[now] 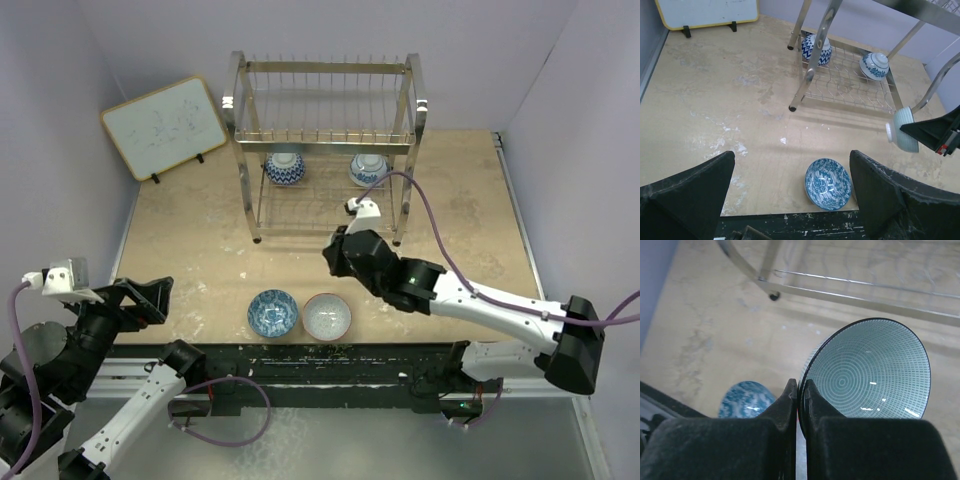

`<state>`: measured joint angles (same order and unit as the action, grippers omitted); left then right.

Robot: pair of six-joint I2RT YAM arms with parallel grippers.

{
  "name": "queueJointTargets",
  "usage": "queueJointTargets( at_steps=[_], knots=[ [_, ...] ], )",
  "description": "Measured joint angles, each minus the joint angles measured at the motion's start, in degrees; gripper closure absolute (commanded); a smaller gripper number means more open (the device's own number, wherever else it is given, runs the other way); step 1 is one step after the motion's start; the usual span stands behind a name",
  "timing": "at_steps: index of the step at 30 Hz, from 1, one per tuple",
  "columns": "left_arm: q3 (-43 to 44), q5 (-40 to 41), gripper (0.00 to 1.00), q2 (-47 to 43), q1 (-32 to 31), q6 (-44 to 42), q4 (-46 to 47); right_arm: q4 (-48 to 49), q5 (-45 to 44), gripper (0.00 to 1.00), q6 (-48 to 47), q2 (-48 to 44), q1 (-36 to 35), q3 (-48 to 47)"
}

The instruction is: Load the bowls into the dish rack

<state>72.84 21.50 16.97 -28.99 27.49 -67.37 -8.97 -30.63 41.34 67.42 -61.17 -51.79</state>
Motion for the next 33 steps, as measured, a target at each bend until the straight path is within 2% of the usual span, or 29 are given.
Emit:
queueJointTargets(
  at_steps=[6, 13, 28, 33],
  knots=[
    [1.29, -0.02, 0.01, 0.00, 0.00, -0.02, 0.04, 10.27, 10.71, 1.00, -1.49, 7.50, 1.09, -6.91],
    [2.43, -0.02, 0.01, 0.11, 0.00, -0.09, 0.09, 21.88, 23.93, 1.00, 2.27, 13.99, 6.43, -8.31],
    [3.58, -0.02, 0.01, 0.44, 0.00, -0.26, 0.17, 42.80, 39.98, 1.00, 17.00, 26.45, 12.68, -6.05],
    [4.22, 0.00, 0.01, 0.44, 0.00, -0.52, 0.20, 51.32, 44.17, 1.00, 22.75, 30.25, 16.81, -6.05]
  ],
)
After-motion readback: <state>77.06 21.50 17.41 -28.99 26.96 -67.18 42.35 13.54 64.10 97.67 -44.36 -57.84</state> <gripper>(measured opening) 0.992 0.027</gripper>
